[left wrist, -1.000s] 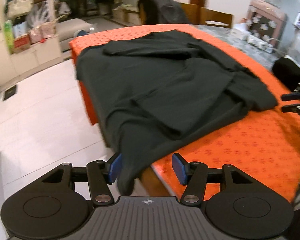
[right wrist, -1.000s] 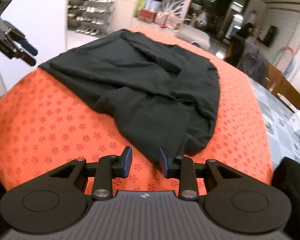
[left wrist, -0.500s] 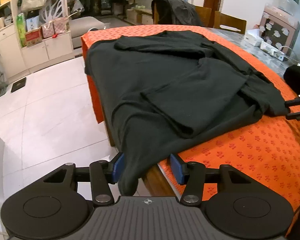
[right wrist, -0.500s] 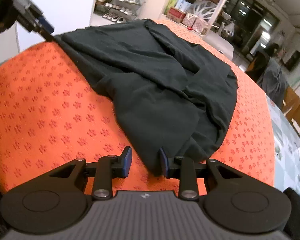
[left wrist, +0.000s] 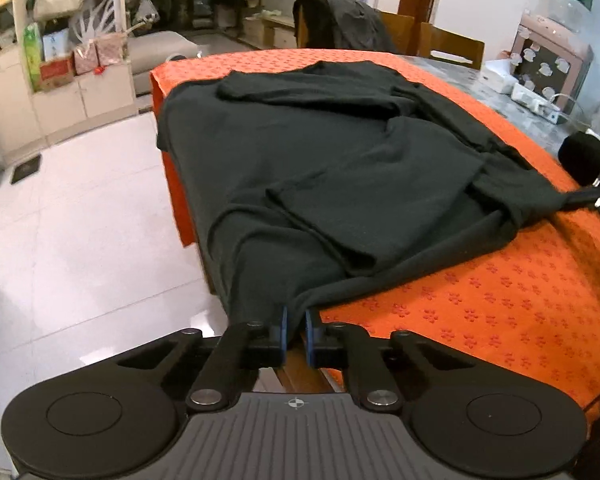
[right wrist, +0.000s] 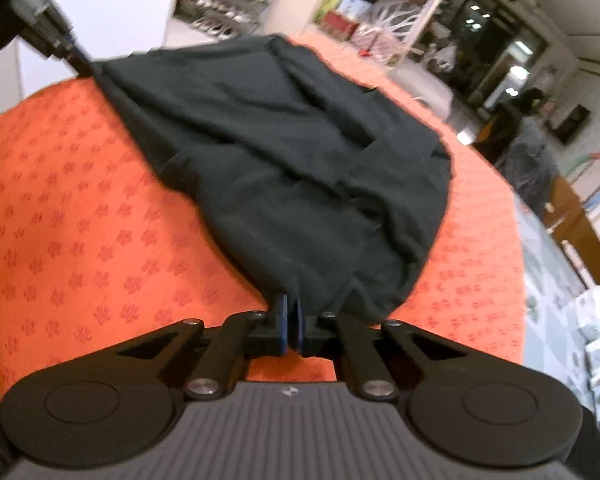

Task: Fold clothes

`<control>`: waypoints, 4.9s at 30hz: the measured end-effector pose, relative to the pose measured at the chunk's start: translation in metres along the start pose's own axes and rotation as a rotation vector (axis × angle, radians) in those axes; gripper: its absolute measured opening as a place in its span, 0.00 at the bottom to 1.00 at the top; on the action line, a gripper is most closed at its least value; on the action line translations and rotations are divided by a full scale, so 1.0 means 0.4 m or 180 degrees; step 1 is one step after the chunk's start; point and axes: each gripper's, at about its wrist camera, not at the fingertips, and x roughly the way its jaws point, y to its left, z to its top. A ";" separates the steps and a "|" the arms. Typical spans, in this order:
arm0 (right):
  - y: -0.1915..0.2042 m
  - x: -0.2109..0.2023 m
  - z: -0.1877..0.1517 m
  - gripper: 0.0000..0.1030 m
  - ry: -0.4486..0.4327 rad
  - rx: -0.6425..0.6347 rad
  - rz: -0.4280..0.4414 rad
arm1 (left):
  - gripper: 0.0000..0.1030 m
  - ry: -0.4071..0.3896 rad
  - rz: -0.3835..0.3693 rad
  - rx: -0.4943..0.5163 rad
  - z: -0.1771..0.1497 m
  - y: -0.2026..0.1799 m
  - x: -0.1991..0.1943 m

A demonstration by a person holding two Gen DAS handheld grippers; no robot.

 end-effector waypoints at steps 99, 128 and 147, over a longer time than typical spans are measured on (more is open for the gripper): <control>0.328 -0.165 0.511 0.21 -0.0371 0.3040 -0.1420 | 0.65 0.0618 -0.1977 0.0457 0.278 0.343 0.188; 0.490 -0.119 0.619 0.26 -0.0014 0.3662 -0.2042 | 0.62 0.0871 -0.2402 0.1114 0.207 0.363 0.262; 0.520 -0.043 0.675 0.26 0.0038 0.3672 -0.1980 | 0.09 0.0998 -0.2396 0.1308 0.339 0.569 0.327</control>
